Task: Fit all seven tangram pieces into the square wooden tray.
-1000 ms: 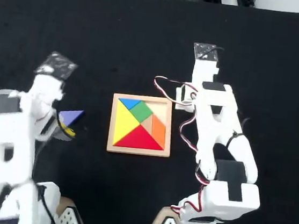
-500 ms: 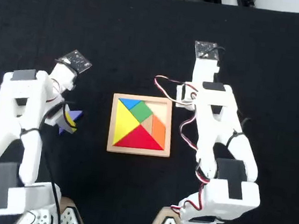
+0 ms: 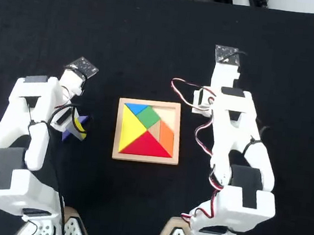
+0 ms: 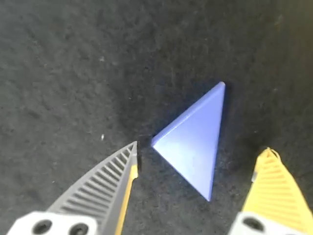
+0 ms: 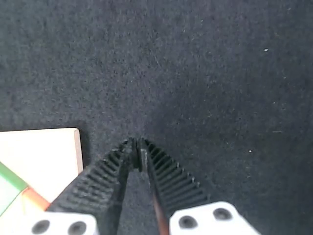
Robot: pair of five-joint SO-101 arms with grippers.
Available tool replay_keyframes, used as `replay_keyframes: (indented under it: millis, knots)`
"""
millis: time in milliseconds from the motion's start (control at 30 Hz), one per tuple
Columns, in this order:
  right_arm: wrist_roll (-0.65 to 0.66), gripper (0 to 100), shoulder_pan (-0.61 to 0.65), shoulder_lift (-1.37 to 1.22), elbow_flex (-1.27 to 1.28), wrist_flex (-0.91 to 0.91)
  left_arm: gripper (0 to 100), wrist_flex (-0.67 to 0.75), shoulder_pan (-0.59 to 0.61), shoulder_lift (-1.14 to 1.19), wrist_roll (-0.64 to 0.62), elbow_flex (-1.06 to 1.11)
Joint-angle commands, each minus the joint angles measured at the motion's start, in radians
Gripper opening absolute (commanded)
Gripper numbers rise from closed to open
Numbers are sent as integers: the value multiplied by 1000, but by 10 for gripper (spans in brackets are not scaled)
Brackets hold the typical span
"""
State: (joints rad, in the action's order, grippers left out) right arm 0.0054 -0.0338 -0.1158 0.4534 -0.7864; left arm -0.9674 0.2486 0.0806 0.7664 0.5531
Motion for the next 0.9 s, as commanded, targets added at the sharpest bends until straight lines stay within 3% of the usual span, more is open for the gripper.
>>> replay_keyframes:
  millis: [0, 867]
  knots:
    - [-2, 11, -11, 7, -35, 20, 360, 26, -8, 8, 3, -35]
    - [-2, 11, -12, 7, -33, 20, 360, 49, -27, 86, 9, -110]
